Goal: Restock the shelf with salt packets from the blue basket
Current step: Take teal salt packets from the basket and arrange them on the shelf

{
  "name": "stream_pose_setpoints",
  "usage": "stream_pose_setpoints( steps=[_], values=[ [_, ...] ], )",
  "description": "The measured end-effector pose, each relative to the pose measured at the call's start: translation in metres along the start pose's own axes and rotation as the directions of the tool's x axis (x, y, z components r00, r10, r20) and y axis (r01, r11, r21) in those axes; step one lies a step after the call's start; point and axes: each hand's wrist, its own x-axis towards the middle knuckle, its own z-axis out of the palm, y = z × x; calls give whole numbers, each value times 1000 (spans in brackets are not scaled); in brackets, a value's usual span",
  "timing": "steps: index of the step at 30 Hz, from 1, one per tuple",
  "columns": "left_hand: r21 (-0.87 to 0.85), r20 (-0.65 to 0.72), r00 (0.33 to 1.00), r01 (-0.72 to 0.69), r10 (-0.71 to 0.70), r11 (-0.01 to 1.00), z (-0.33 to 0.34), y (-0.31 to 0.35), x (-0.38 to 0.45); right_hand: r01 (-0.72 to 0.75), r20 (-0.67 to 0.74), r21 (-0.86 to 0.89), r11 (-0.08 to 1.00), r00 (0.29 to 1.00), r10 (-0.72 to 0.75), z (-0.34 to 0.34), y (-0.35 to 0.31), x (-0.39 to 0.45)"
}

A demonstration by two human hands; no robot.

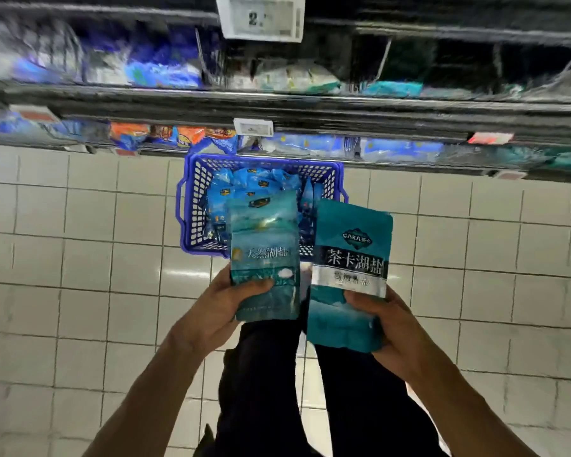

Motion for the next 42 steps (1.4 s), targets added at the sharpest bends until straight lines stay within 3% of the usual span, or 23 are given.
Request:
stream_pose_setpoints(
  steps=[7, 13, 16, 29, 35, 42],
  values=[
    [130, 102, 990, -112, 99, 985, 76, 60, -149, 284, -54, -13, 959, 957, -284, 24, -47, -180],
    [143, 200, 966, -197, 166, 970, 139, 99, -206, 525, -148, 39, 850, 844, -515, 30, -62, -287],
    [245, 261, 951, -235, 169, 941, 167, 111, -216, 632, -232, 101, 768, 766, -600, 24, -63, -319],
    [551, 579, 814, -430, 45, 715, 367, 95, -235, 838, -549, 222, 498, 529, -647, -79, -77, -411],
    [574, 666, 745, -501, -13, 648, 491, 38, -230, 859, -590, 236, 453, 498, -636, -182, -114, -446],
    [538, 695, 719, -531, 11, 655, 628, -32, -230, 860, -519, 207, 467, 501, -693, -297, -188, -495]
  ],
)
